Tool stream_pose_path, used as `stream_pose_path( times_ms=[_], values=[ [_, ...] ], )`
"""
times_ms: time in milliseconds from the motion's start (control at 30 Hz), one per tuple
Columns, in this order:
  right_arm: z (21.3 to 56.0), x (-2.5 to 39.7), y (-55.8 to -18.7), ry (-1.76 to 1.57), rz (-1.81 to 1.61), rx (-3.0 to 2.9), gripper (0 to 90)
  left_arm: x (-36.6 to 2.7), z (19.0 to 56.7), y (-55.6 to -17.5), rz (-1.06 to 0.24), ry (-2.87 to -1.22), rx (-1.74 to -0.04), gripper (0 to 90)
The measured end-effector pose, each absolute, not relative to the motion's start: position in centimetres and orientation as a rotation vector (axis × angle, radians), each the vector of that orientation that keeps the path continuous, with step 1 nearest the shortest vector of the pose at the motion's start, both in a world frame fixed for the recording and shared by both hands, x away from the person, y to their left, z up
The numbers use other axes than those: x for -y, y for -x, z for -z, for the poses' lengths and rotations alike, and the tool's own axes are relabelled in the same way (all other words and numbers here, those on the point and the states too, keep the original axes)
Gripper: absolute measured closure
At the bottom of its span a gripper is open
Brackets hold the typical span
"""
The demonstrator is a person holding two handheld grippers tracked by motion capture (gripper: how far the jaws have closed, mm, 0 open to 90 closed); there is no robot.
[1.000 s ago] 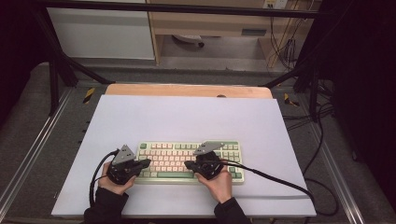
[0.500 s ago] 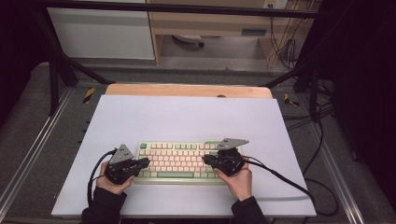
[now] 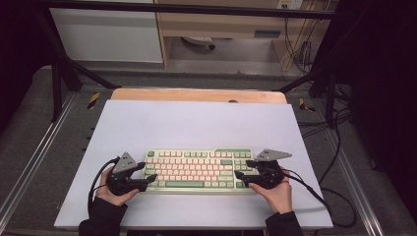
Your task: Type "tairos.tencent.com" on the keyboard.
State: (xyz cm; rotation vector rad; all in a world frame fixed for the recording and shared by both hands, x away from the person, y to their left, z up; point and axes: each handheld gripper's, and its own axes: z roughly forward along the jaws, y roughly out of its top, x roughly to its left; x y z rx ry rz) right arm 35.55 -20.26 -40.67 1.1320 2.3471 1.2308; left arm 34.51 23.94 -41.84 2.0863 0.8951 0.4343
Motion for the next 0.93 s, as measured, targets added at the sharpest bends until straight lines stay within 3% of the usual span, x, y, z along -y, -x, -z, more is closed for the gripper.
stream_pose_path(
  times_ms=[267, 533, 933],
  values=[
    [42.1, 23.5, -35.2, -1.193, -1.237, -2.339, 15.6, -24.8, 42.8, -34.4, -0.412, -2.114, -0.919, 12.6],
    [43.6, 25.7, -34.7, -1.216, -1.232, -2.353, 5.9, -26.1, 43.3, -34.0, -0.407, -2.131, -0.905, 7.3],
    [44.0, 26.5, -34.1, -1.212, -1.251, -2.353, 3.2, -26.3, 43.8, -33.7, -0.399, -2.156, -0.887, 7.2]
  ],
)
